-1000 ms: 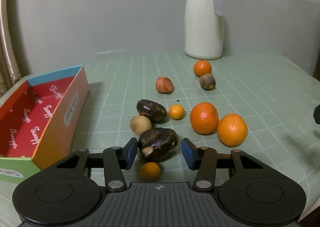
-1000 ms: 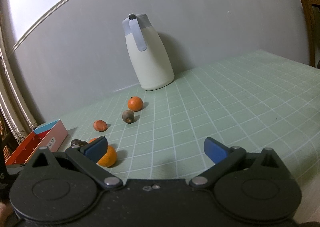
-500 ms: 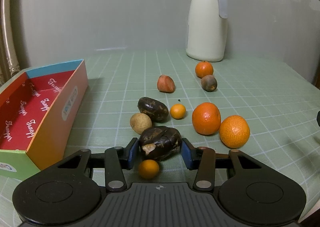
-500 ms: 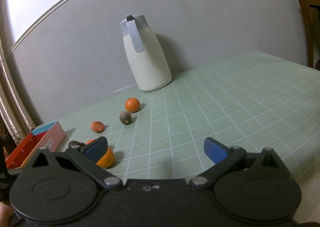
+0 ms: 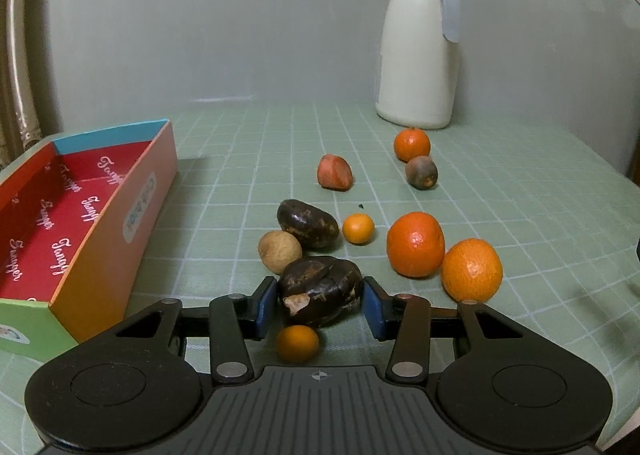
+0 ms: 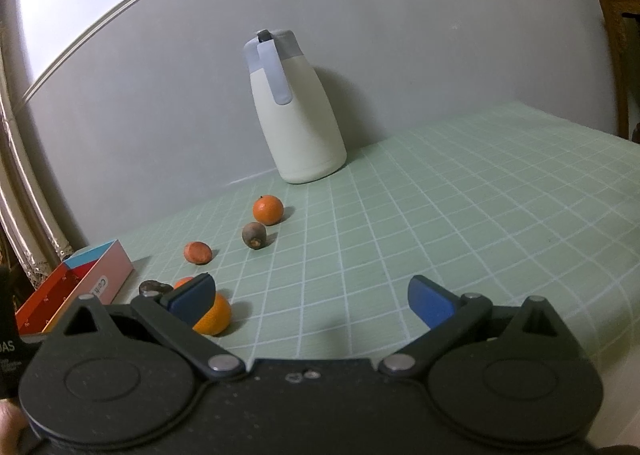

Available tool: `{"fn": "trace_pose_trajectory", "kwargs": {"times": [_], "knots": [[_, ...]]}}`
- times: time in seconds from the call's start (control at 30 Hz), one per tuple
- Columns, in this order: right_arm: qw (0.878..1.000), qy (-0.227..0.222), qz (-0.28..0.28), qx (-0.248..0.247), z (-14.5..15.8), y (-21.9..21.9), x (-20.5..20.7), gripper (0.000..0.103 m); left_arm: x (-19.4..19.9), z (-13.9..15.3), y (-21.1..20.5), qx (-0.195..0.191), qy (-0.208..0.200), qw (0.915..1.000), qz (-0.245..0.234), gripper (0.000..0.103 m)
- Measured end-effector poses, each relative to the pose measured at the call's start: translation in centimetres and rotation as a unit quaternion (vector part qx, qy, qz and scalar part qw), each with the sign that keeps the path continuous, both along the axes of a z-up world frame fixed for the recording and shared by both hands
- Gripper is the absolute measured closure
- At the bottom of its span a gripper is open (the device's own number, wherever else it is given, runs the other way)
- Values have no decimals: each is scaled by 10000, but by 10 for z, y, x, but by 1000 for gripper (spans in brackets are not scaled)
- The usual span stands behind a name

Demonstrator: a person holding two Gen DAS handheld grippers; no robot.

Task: Organize fruits
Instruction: 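Carry the chestnut in the left tool into the red box and release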

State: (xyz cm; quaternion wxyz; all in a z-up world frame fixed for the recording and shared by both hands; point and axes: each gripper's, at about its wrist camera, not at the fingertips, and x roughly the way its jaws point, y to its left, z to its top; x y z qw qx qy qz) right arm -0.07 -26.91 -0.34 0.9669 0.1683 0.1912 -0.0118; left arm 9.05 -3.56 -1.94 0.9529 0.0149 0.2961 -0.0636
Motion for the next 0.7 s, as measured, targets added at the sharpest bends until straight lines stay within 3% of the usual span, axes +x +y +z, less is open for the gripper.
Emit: {"fn": "trace_pose_trajectory", "kwargs": {"times": [0.37, 0.57, 0.7], "knots": [[10000, -2, 18, -29, 0, 1, 0, 0, -11, 19, 13, -12, -546, 9983, 185, 58], [10000, 27, 66, -35, 0, 5, 4, 0, -21, 43, 48, 89, -1042, 9920, 707, 58], [9998, 56, 184, -80, -1, 13, 7, 0, -20, 50, 80, 133, -1108, 9873, 1131, 58]]}}
